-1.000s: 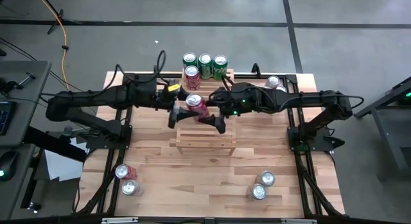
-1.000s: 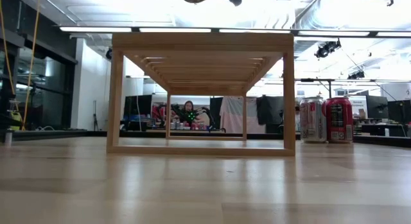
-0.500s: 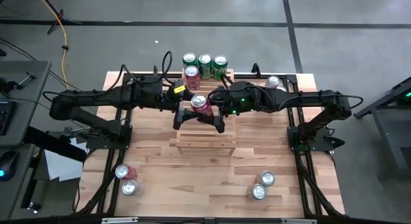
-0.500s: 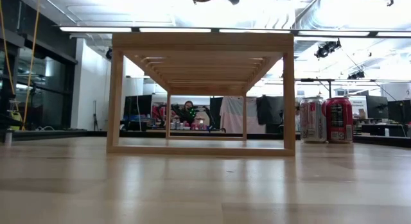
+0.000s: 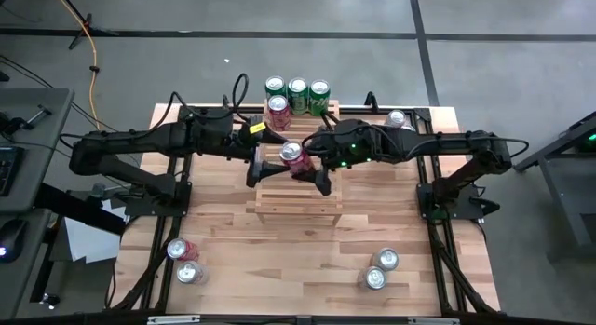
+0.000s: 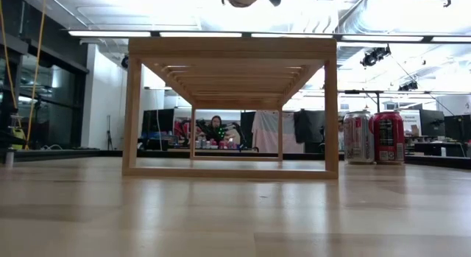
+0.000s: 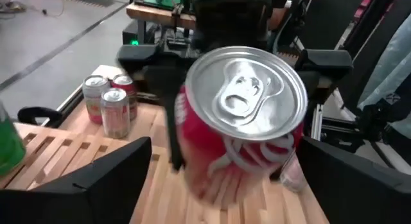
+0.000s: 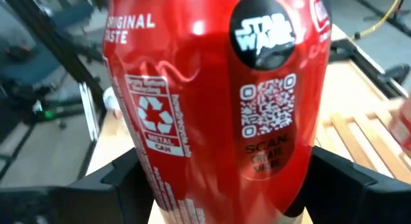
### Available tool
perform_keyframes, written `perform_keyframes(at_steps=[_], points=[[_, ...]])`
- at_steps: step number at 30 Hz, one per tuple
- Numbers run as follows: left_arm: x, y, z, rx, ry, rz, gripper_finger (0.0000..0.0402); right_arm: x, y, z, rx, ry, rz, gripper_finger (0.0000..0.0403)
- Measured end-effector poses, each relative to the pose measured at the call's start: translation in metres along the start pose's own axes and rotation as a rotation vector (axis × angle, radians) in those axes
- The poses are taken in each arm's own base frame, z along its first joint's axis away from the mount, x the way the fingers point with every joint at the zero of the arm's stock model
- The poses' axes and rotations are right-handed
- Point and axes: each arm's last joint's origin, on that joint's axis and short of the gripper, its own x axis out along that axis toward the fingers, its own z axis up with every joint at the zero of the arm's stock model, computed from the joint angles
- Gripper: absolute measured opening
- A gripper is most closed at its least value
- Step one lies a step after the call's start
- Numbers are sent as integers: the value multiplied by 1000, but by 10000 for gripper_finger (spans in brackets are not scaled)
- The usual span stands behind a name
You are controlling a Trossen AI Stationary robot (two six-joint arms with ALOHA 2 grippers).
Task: Place canned beverage on shelf
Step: Put the top left red soda can on the shelf aligned with the other red soda can
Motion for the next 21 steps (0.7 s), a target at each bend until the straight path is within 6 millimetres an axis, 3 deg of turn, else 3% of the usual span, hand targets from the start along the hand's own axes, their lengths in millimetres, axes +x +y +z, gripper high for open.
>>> perform_keyframes(at_steps=[7,13,17,21], points=[[-29,11,-2,-49,64,75,388,-37,-7,-10,-16,166,-59,291],[-39,19,-20,-116,-9,107,389,-74,-14,-46,38,277,-162,291],[-32,24,-48,-235,-109,87,389,-93,-19,-82,180,195,-167,291],[-29,25,-60,-342,-269,30,390,-94,-21,-103,253,-84,-151,291]])
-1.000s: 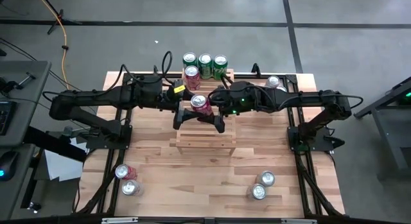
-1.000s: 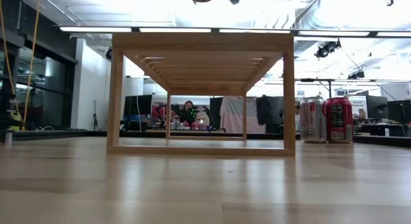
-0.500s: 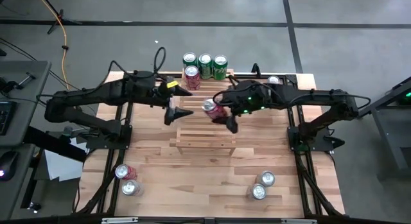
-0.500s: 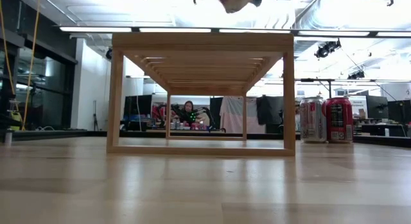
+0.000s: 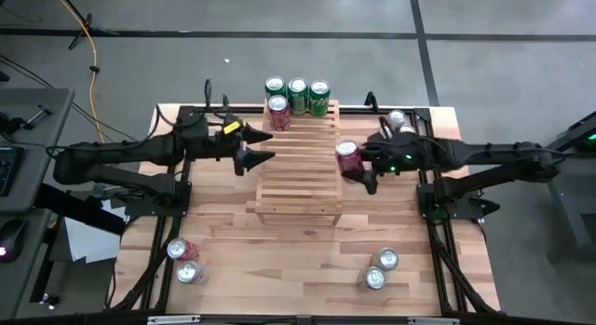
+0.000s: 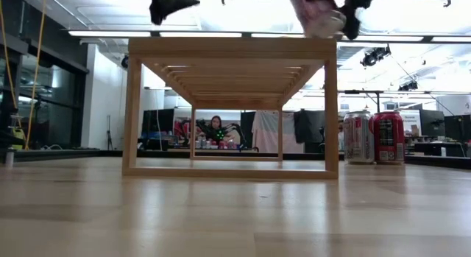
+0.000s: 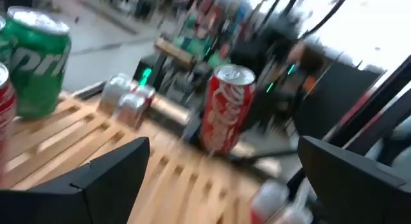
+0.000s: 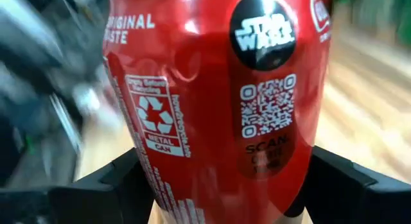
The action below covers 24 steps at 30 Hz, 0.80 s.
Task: Place canned beverage on shelf
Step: Put the top left red soda can on the shelf aligned with the other red soda can
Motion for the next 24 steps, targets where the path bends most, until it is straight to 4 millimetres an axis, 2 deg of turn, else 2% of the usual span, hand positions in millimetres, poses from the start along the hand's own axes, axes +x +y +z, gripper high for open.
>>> perform_keyframes(at_steps=[4,8,11,18,24], points=[[-2,-7,12,-16,-177,-100,390,15,-8,-8,-12,-321,45,291],[-5,-12,23,-9,-300,-147,390,36,-21,-10,-90,-495,-21,291],[-8,-13,26,11,-333,-145,390,54,-32,-7,-124,-518,-83,291],[-10,-13,29,1,-377,-113,390,96,-53,7,-183,-455,-185,291],[-13,-14,32,-16,-420,-88,390,124,-68,17,-181,-430,-245,291]])
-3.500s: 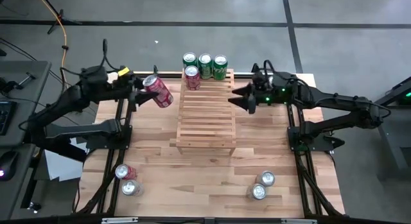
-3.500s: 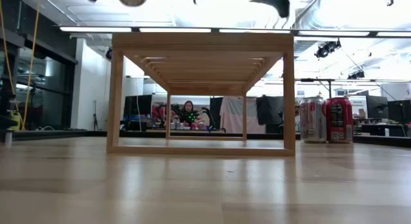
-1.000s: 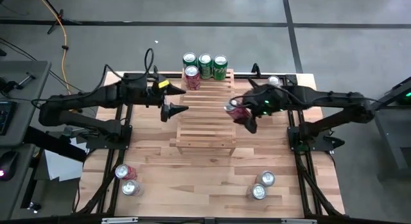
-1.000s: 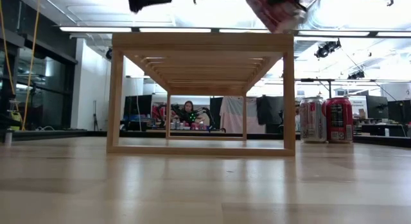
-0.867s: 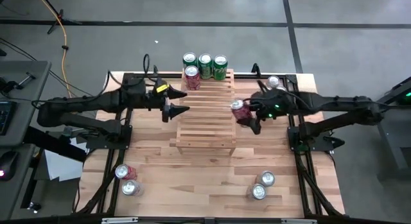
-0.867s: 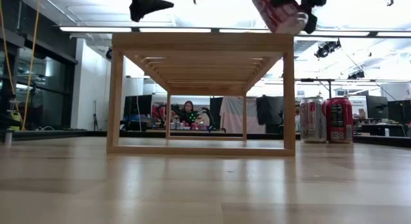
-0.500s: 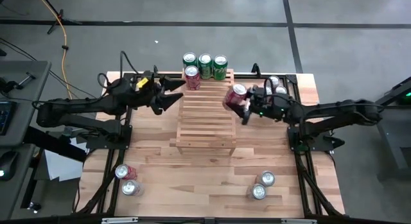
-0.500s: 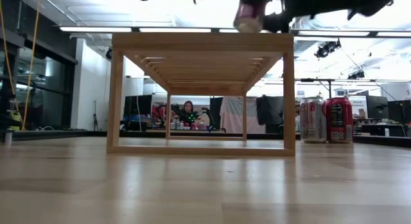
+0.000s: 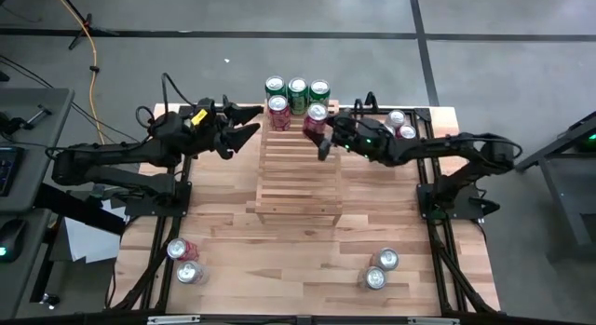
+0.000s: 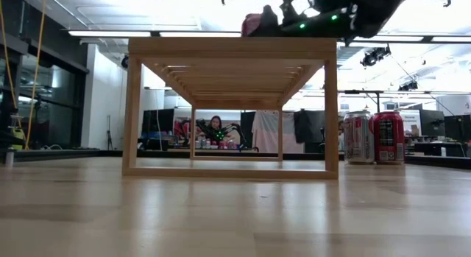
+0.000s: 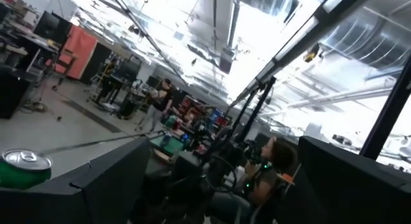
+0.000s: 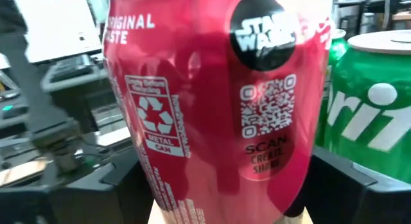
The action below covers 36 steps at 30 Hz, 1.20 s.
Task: Place canned beverage on shelf
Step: Put the top left red soda can on the shelf aligned with the other red soda can
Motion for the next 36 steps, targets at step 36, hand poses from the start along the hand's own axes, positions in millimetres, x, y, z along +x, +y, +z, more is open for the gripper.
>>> perform_keyframes(at_steps=[36], points=[[0,-1,-1,-16,17,-32,390,30,-2,-20,-23,102,-46,343]])
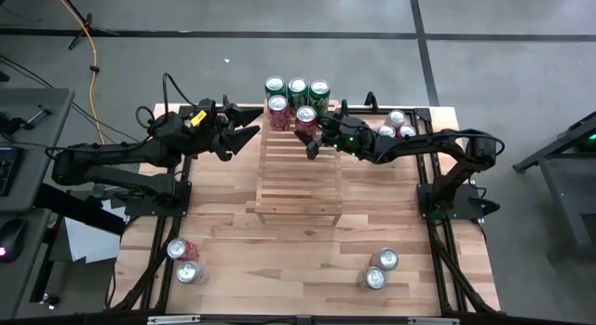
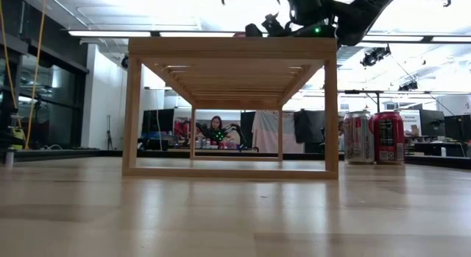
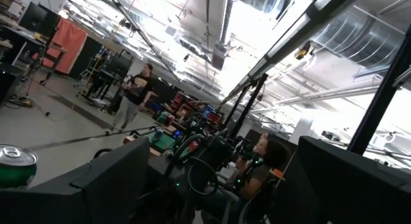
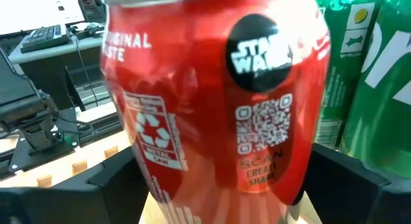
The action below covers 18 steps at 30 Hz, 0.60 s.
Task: Place canned beverage on shelf
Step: Put the top left red soda can on the shelf aligned with the other red soda can
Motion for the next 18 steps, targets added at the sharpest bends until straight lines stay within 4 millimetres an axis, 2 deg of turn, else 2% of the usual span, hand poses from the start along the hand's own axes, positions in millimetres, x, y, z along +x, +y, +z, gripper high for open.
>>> perform_keyframes(at_steps=[18], points=[[0,0,0,0,1,1,390,-18,-1,27,21,-86,-19,345]])
